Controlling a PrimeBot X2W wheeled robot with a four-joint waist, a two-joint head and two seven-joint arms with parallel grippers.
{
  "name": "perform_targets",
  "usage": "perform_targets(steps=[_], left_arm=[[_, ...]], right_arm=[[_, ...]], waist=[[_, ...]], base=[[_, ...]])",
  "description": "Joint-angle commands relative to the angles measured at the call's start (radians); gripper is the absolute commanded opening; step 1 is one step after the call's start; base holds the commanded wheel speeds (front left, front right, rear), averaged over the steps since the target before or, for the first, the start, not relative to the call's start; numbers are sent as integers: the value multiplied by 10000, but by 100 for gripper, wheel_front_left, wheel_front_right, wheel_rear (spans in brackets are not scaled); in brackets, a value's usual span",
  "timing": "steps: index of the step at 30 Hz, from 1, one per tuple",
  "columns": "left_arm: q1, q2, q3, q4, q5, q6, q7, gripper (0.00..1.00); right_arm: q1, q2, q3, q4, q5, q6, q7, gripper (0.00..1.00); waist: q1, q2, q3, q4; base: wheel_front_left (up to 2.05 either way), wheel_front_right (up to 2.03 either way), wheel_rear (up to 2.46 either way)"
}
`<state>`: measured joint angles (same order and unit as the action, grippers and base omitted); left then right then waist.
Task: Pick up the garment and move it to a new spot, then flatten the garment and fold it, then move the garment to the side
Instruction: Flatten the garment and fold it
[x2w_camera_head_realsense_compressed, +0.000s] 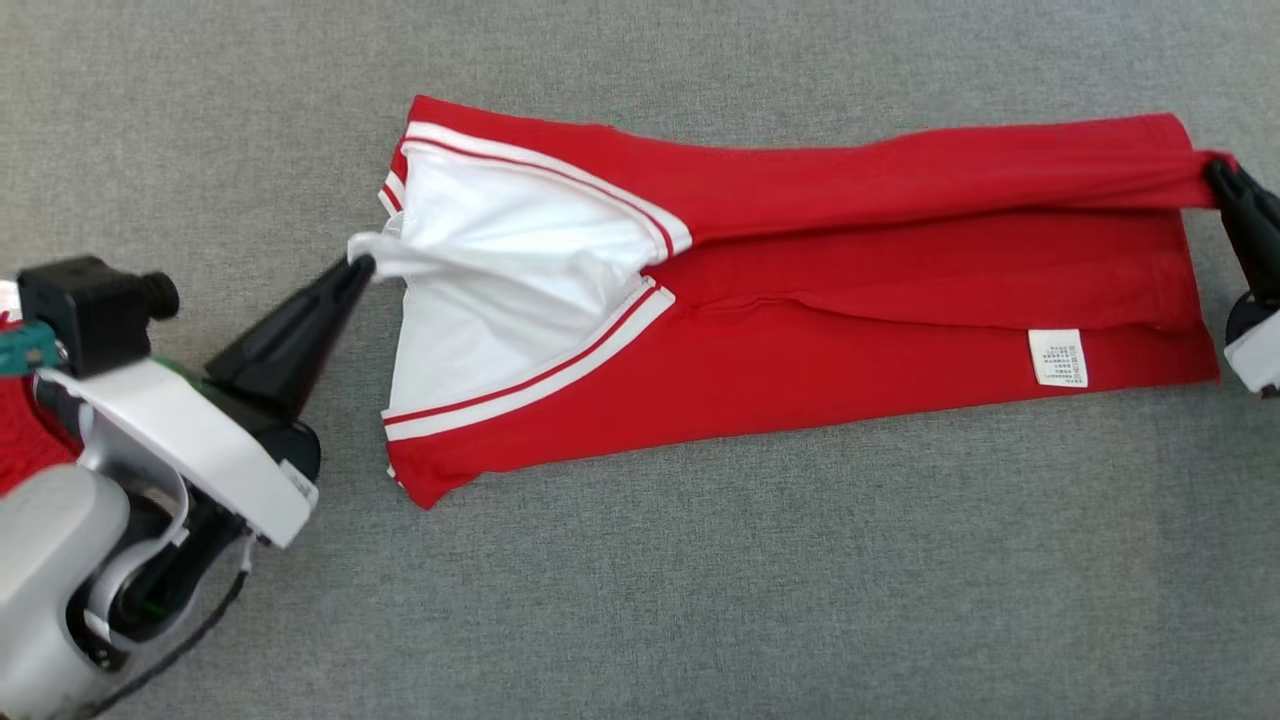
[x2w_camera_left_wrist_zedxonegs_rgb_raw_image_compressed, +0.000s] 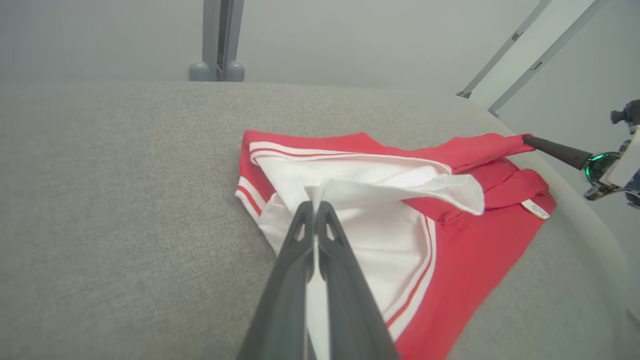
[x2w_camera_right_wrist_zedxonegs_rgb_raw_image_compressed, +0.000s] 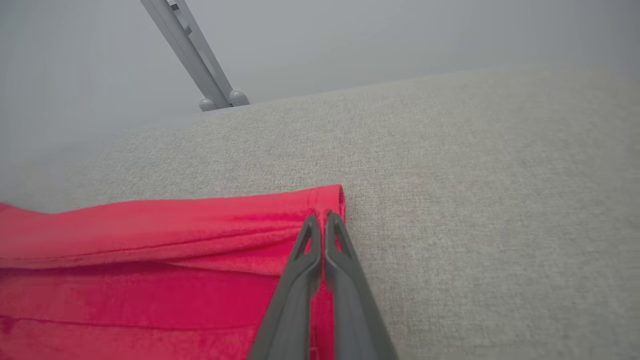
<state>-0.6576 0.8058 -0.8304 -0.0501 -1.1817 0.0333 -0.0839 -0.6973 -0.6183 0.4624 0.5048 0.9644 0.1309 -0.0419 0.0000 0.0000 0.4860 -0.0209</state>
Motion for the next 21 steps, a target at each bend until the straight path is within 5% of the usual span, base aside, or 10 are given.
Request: perform_targets(steps=[1, 10, 18, 19, 21], left_arm=[[351, 117, -18, -176, -98, 176, -116, 0], [1088, -67, -278, -188, -274, 379, -312, 0], [976, -809, -523, 949, -66, 108, -576, 0], [957, -912, -532, 1120, -76, 103, -632, 3], [956, -1093, -603, 1432, -71, 59, -660, 33]], right_arm=[[285, -147, 71, 12, 125, -3, -150, 0], [861, -156, 271, 124, 345, -3, -286, 0], [1105, -17, 481, 223, 403, -3, -395, 0], [1153, -9, 499, 213, 420, -3, -427, 0], [1256, 27, 537, 231, 499, -3, -383, 12]], waist=[[0, 0, -108, 9], [0, 0, -289, 58], [0, 0, -396, 49], [0, 0, -433, 44], [0, 0, -526, 17]], base=[[0, 0, 0], [0, 0, 0], [0, 0, 0], [0, 0, 0], [0, 0, 0]])
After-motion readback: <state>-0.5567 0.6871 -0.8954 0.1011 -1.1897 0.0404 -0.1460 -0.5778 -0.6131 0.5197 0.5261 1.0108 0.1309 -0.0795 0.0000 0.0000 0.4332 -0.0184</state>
